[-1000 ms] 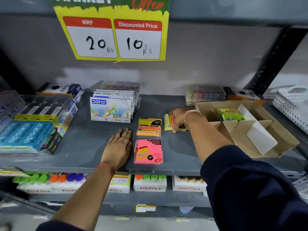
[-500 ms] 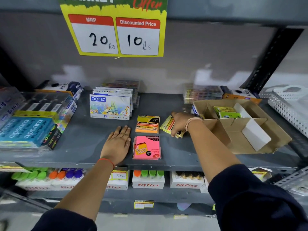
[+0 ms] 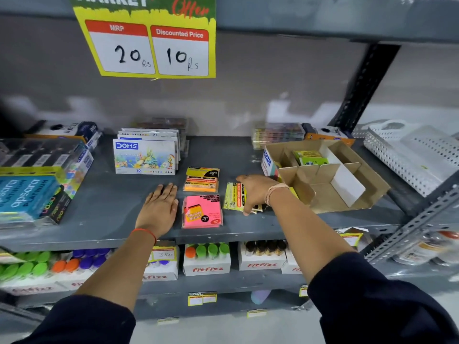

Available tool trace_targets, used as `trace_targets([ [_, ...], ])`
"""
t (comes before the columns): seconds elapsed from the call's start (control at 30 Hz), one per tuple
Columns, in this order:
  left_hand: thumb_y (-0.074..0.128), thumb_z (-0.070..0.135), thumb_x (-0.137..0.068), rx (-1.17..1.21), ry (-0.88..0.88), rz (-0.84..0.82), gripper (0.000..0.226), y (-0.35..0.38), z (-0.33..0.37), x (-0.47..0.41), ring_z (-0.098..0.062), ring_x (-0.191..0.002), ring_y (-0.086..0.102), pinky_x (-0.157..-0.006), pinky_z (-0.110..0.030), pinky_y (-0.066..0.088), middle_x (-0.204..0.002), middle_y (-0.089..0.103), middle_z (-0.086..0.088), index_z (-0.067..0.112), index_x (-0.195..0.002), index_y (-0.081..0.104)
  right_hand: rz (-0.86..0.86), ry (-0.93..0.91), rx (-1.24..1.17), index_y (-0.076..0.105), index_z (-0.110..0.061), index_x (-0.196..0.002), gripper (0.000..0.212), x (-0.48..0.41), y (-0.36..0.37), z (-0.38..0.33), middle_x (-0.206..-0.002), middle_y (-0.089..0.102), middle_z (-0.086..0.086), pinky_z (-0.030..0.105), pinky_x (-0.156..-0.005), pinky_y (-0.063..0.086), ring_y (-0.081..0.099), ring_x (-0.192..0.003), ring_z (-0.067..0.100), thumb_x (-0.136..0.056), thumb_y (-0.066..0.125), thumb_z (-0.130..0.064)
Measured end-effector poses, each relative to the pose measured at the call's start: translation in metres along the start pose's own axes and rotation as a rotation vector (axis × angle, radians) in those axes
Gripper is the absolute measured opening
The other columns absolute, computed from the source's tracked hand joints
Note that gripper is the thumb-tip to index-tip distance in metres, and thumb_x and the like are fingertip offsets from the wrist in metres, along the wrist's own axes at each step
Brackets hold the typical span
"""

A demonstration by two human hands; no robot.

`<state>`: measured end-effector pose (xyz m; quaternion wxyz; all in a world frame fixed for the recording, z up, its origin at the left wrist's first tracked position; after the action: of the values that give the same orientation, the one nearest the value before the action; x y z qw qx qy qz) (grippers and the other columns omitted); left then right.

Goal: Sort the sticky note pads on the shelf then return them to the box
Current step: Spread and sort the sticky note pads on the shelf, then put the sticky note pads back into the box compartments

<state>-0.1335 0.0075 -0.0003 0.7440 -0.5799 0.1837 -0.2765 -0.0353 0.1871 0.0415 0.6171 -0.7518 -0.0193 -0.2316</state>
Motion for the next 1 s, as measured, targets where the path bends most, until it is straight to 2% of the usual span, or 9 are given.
trace_targets([
  [0.17, 0.023, 0.020, -0.099, 0.023, -0.018, 0.006, 0.049, 0.000, 0.002, 0.008, -0.022, -0.147, 0.006, -0.121, -0.036, 0.008, -0.158, 0.013, -0.006, 0.009, -0.145, 0.014, 0.140, 0.045, -0.066, 0.043, -0.006, -0.131, 0.082, 0.007, -0.004, 0.004, -0.127, 0.057, 0.014, 0.040, -0.095, 0.051, 0.055, -0.115, 0.029, -0.062, 0.080, -0.029],
  [0.3, 0.023, 0.020, -0.099, 0.039, -0.014, 0.024, 0.048, 0.001, 0.003, 0.014, -0.022, -0.147, 0.008, -0.120, -0.036, 0.009, -0.157, 0.015, -0.006, 0.009, -0.145, 0.017, 0.355, 0.056, -0.263, 0.046, -0.003, -0.127, 0.078, 0.035, -0.041, 0.009, -0.124, 0.060, 0.014, 0.039, -0.094, 0.050, 0.057, -0.113, 0.029, -0.063, 0.080, -0.031],
  [0.37, 0.025, 0.021, -0.098, 0.055, -0.016, 0.030, 0.047, 0.002, 0.001, 0.015, -0.022, -0.146, 0.009, -0.120, -0.036, 0.010, -0.157, 0.016, -0.006, 0.010, -0.144, 0.019, 0.427, 0.073, -0.376, 0.054, -0.005, -0.115, 0.067, 0.053, -0.062, 0.021, -0.109, 0.065, 0.012, 0.036, -0.083, 0.053, 0.061, -0.101, 0.028, -0.061, 0.081, -0.032],
  [0.43, 0.027, 0.020, -0.098, 0.062, -0.012, 0.039, 0.047, 0.003, 0.001, 0.014, -0.024, -0.146, 0.011, -0.120, -0.038, 0.011, -0.157, 0.018, -0.007, 0.010, -0.144, 0.021, 0.459, 0.148, -0.446, 0.059, -0.008, -0.100, 0.060, 0.071, -0.076, 0.046, -0.091, 0.068, 0.008, 0.032, -0.069, 0.053, 0.064, -0.085, 0.026, -0.055, 0.080, -0.040],
  [0.5, 0.027, 0.020, -0.098, 0.046, -0.005, 0.038, 0.047, 0.005, 0.002, 0.013, -0.025, -0.146, 0.012, -0.119, -0.039, 0.012, -0.156, 0.019, -0.008, 0.009, -0.144, 0.021, 0.508, 0.250, -0.499, 0.060, -0.003, -0.089, 0.061, 0.092, -0.086, 0.080, -0.085, 0.069, 0.010, 0.034, -0.069, 0.055, 0.065, -0.081, 0.027, -0.048, 0.076, -0.045],
  [0.57, 0.026, 0.019, -0.098, 0.027, -0.009, 0.034, 0.048, 0.006, 0.000, 0.012, -0.026, -0.146, 0.013, -0.120, -0.040, 0.013, -0.156, 0.019, -0.009, 0.009, -0.144, 0.021, 0.530, 0.362, -0.525, 0.056, 0.001, -0.082, 0.049, 0.110, -0.087, 0.111, -0.085, 0.065, 0.011, 0.033, -0.071, 0.051, 0.062, -0.082, 0.025, -0.057, 0.077, -0.036],
  [0.63, 0.026, 0.019, -0.098, 0.030, -0.009, 0.034, 0.048, 0.007, 0.001, 0.011, -0.026, -0.146, 0.013, -0.120, -0.041, 0.013, -0.156, 0.019, -0.009, 0.009, -0.144, 0.021, 0.504, 0.503, -0.534, 0.059, 0.000, -0.096, 0.044, 0.122, -0.076, 0.143, -0.095, 0.061, 0.009, 0.032, -0.075, 0.046, 0.059, -0.091, 0.026, -0.067, 0.076, -0.029],
  [0.8, 0.029, 0.017, -0.097, 0.024, -0.006, 0.048, 0.047, 0.005, 0.001, 0.012, -0.026, -0.145, 0.015, -0.119, -0.041, 0.013, -0.156, 0.021, -0.008, 0.008, -0.143, 0.023, 0.375, 0.679, -0.582, 0.046, -0.006, -0.130, 0.079, 0.114, -0.033, 0.184, -0.103, 0.058, 0.006, 0.038, -0.087, 0.053, 0.059, -0.098, 0.027, -0.062, 0.074, -0.032],
  [1.0, 0.028, 0.017, -0.097, 0.011, -0.005, 0.043, 0.048, 0.005, 0.000, 0.012, -0.025, -0.146, 0.014, -0.119, -0.040, 0.013, -0.156, 0.020, -0.007, 0.009, -0.144, 0.021, 0.377, 0.725, -0.692, 0.041, -0.004, -0.134, 0.070, 0.091, -0.001, 0.198, -0.127, 0.057, 0.014, 0.040, -0.099, 0.047, 0.054, -0.118, 0.031, -0.077, 0.068, -0.034],
])
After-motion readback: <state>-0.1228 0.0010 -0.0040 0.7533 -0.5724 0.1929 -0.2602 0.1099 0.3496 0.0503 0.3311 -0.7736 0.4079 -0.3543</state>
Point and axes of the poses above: each hand's wrist, its own x-axis away from the middle knuckle, its own y-axis out of the palm, z = x × y, the point moved 10 cm from there along -x, towards the middle knuckle
